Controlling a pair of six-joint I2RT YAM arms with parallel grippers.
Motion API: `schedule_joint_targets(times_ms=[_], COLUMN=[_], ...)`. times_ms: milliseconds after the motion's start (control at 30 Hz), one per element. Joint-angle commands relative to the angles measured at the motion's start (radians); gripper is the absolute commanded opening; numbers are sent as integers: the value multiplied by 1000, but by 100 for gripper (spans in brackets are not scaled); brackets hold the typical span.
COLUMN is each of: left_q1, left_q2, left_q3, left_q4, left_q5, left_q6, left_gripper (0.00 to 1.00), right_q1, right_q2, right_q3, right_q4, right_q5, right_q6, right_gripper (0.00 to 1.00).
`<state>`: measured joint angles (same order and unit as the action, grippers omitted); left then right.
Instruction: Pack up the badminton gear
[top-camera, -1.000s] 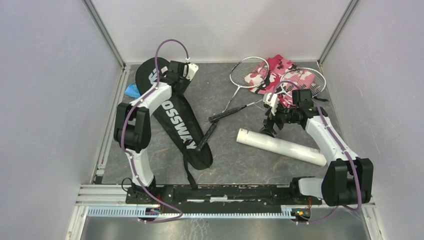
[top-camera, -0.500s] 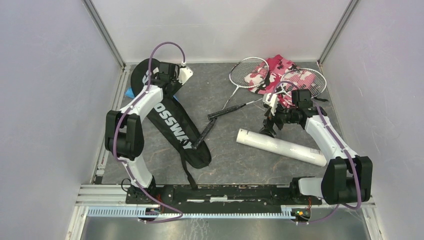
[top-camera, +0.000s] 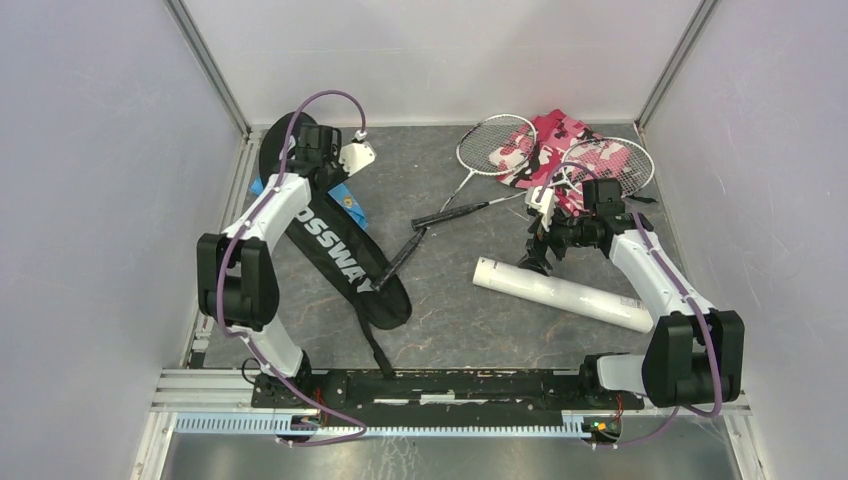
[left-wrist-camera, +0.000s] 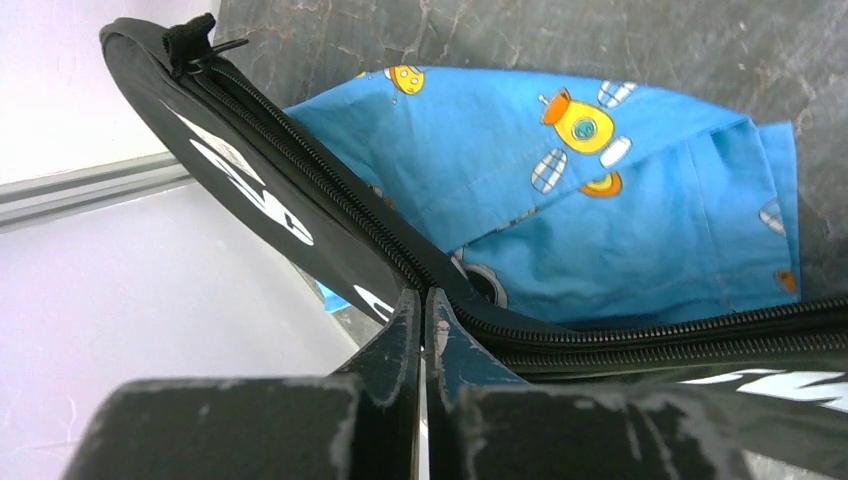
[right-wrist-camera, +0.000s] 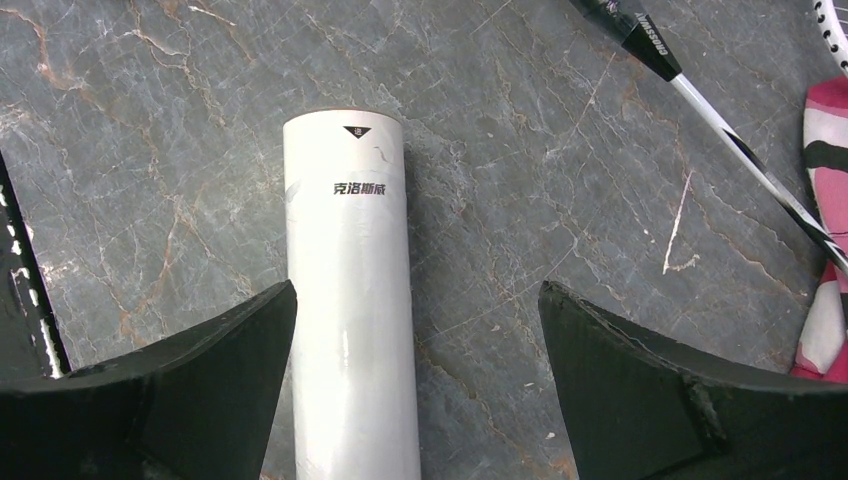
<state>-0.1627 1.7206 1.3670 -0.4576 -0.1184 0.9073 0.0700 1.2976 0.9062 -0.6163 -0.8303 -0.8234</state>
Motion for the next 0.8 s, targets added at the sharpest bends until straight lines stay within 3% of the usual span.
schedule_joint_targets(times_ms=[0, 767], left_q1=[6, 81], left_q2=[-101, -251], left_q3=[3, 61], left_q4=[-71, -203], left_q5=[65, 81], left_q6=[141, 448], left_gripper=[2, 2], right_q1=[-5, -5], right_q2=[13, 14], right_q3=[-1, -4], right_q4=[-7, -12], right_q5=[-26, -33], right_q6=[-8, -17], right_gripper=[97, 97])
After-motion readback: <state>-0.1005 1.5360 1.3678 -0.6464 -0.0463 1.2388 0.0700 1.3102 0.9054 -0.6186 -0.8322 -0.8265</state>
